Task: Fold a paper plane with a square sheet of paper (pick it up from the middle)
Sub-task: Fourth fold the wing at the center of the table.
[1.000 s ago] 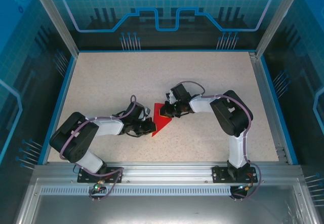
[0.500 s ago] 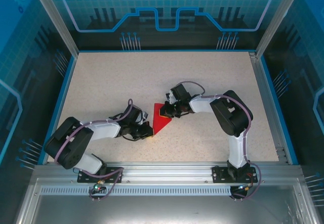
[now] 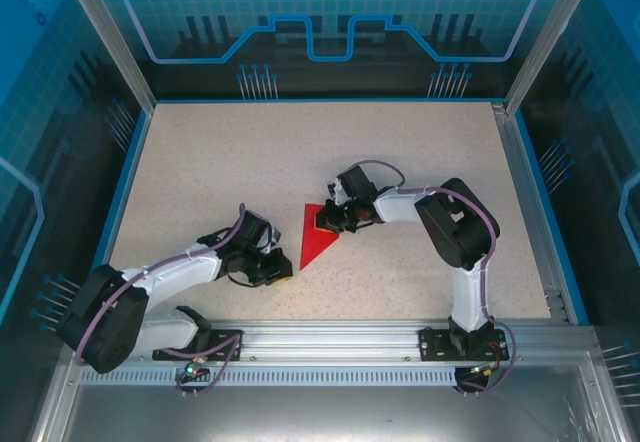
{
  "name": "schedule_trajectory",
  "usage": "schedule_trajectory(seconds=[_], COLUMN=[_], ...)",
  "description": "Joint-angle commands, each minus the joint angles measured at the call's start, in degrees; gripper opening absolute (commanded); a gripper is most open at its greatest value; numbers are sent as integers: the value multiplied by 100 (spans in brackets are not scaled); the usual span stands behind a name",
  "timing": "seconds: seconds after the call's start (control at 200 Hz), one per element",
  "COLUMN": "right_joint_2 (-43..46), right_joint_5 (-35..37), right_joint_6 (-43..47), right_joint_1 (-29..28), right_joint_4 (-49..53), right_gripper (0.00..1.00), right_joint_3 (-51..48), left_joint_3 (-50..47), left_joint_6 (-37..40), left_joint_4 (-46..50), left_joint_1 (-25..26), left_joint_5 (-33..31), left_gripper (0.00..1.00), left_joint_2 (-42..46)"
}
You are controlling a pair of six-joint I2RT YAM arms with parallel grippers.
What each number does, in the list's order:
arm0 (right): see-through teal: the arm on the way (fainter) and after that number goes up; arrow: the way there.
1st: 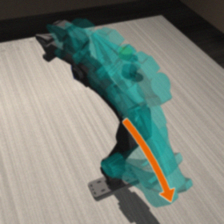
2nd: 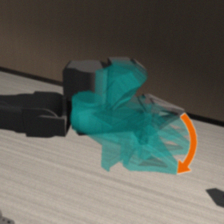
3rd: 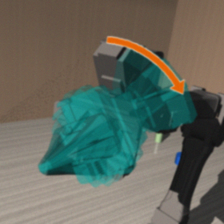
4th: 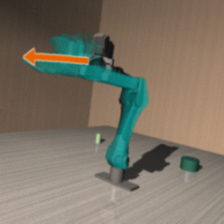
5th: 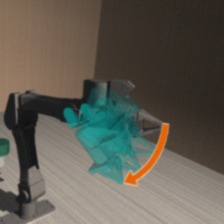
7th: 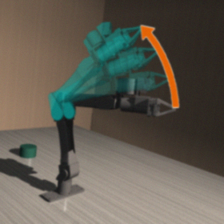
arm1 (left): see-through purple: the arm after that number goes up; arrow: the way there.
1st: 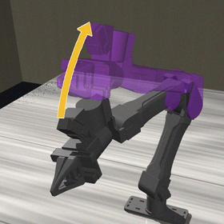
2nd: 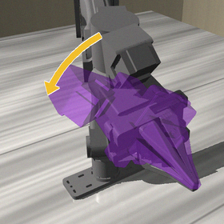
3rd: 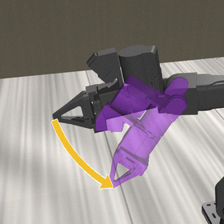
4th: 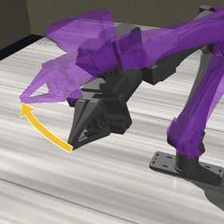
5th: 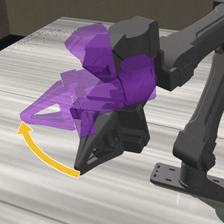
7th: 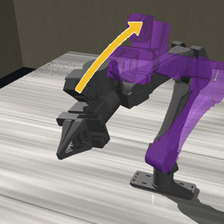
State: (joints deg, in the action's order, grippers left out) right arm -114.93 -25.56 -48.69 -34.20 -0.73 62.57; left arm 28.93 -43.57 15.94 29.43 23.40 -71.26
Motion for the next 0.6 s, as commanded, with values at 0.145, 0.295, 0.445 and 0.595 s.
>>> schedule_trajectory(seconds=[0.145, 0.295, 0.445, 0.595], right_joint_2=[-329, -354, -322, -249], right_joint_5=[554, 495, 449, 396], right_joint_6=[-38, -76, -97, -64], right_joint_1=[-35, -42, -61, -61], right_joint_4=[376, 346, 313, 384], right_gripper=[9, 9, 9, 9], right_joint_3=[-112, -72, -23, 132], left_joint_3=[863, 1106, 1112, 882], left_joint_6=[-179, -325, -349, -295], left_joint_4=[-958, -1616, -1758, -1457], left_joint_1=[-106, -104, -107, -104], left_joint_5=[164, 226, 158, -11], left_gripper=[16, 17, 16, 6], left_joint_2=[-939, -1711, -2348, -2672])
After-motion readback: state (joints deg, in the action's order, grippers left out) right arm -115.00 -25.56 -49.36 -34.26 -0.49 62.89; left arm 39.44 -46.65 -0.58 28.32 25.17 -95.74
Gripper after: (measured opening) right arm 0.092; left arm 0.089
